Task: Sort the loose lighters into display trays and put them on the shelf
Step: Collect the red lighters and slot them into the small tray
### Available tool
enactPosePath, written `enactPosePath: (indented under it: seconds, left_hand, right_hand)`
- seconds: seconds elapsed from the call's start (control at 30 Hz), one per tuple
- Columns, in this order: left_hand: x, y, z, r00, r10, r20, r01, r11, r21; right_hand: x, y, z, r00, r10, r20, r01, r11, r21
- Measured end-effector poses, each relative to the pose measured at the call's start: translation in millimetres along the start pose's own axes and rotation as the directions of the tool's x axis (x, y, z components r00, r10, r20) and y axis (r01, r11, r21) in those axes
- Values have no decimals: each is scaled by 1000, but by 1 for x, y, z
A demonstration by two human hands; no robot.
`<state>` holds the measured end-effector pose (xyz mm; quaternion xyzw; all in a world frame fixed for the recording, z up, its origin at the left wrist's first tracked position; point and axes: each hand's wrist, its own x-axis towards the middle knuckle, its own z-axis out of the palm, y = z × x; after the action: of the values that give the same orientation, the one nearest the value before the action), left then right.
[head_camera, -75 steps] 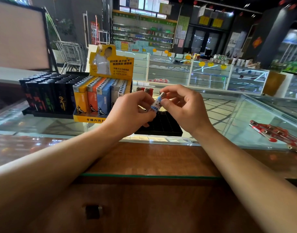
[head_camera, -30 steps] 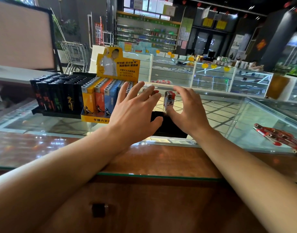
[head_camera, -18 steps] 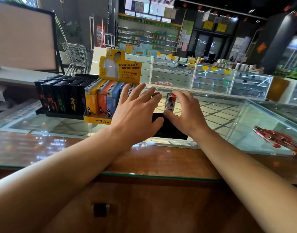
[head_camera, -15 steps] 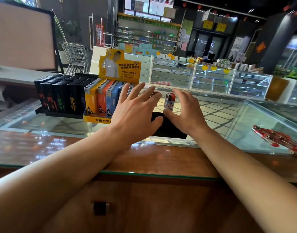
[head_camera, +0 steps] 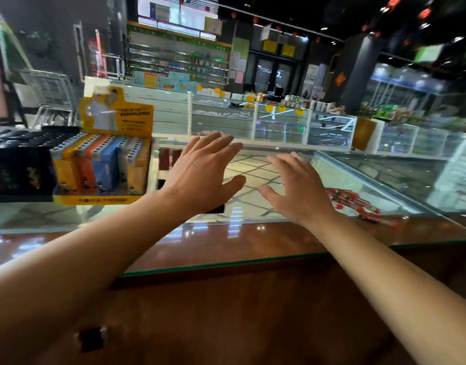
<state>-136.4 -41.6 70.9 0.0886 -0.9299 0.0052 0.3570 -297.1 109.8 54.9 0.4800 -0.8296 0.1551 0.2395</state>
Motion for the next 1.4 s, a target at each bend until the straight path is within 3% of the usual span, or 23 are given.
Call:
enactPosePath:
  seconds: [0.3, 0.6, 0.8, 1.0, 1.4]
  left_hand:
    - [59, 98, 62, 963, 201, 180, -168, 968, -184]
    - [89, 166, 125, 893, 328, 310, -258, 934, -245]
    - [101, 195, 148, 783, 307, 541, -243, 952, -188]
    - [103, 188, 150, 692, 320, 647, -244, 947, -208]
    - [46, 112, 92, 656, 338, 674, -272, 940, -206]
  right_hand:
    - [-77, 106, -43, 967, 248, 49, -232, 948, -216]
    - [-135, 162, -49, 928, 370, 43, -351, 908, -229]
    - [-150, 179, -42, 918, 396, 37, -379, 899, -217]
    - [-150, 177, -39, 928, 371, 29, -359, 912, -198]
    - [-110, 118, -29, 978, 209, -4, -209, 975, -75]
